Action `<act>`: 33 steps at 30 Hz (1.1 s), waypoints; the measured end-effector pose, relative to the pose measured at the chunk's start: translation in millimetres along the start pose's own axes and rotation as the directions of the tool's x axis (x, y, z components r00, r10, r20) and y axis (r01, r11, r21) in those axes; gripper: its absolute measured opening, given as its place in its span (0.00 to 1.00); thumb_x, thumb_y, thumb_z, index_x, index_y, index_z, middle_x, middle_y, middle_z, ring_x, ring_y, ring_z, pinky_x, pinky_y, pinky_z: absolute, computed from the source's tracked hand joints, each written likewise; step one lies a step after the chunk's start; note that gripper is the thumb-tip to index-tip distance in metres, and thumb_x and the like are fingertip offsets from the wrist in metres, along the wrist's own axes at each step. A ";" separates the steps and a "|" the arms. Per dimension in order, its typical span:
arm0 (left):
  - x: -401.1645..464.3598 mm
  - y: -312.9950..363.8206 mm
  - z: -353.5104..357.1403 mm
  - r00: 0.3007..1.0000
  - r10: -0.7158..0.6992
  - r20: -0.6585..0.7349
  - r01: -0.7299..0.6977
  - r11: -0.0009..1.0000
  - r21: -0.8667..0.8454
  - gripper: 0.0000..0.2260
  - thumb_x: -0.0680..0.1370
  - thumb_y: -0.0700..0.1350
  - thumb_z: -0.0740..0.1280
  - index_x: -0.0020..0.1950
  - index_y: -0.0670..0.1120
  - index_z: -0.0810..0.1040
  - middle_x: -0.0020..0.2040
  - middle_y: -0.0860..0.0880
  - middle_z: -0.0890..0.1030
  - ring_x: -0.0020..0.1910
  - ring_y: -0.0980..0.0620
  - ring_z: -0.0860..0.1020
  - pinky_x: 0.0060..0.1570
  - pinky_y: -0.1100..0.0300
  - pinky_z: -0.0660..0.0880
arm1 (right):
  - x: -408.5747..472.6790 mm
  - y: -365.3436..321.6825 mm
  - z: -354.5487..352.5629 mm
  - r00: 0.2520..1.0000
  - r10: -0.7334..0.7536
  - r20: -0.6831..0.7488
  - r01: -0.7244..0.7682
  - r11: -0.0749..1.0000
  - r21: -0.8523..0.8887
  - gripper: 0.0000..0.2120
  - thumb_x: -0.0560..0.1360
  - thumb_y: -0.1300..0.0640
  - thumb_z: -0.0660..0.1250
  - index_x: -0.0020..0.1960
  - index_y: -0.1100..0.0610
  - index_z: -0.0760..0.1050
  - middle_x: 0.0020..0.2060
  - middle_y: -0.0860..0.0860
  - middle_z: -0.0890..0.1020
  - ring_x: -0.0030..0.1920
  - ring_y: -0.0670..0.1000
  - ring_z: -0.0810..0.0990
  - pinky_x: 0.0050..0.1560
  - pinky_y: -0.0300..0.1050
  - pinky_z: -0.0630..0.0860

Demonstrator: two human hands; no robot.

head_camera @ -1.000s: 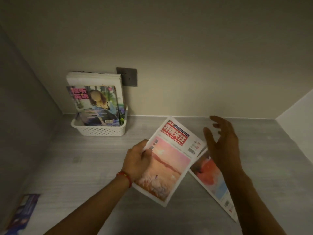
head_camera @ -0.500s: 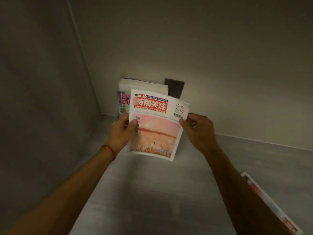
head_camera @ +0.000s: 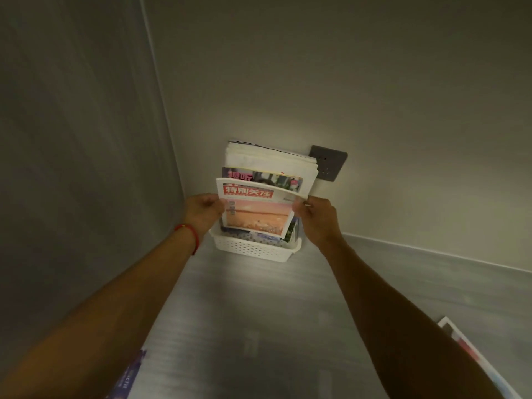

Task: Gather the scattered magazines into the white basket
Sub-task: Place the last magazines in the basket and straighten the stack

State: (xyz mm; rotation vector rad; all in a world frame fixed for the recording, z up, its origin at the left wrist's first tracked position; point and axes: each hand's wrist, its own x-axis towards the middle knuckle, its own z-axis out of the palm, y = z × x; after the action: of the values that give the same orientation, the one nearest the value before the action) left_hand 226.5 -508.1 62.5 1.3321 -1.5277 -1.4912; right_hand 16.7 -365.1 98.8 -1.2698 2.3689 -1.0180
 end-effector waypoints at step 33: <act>-227.3 -86.6 209.4 0.806 0.121 0.579 -0.458 0.748 0.481 0.25 0.72 0.35 0.66 0.69 0.45 0.75 0.70 0.44 0.74 0.70 0.47 0.71 0.68 0.69 0.59 | -277.5 326.0 -169.3 0.840 0.543 0.015 -0.491 0.771 -0.404 0.17 0.77 0.54 0.66 0.66 0.54 0.75 0.65 0.56 0.77 0.66 0.57 0.74 0.67 0.52 0.70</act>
State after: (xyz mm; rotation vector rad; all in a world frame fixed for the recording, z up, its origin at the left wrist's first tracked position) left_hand 122.5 -212.9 -9.0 0.9275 -2.6107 -1.2366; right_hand -113.7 57.4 -29.4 -0.6614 2.6639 -0.2920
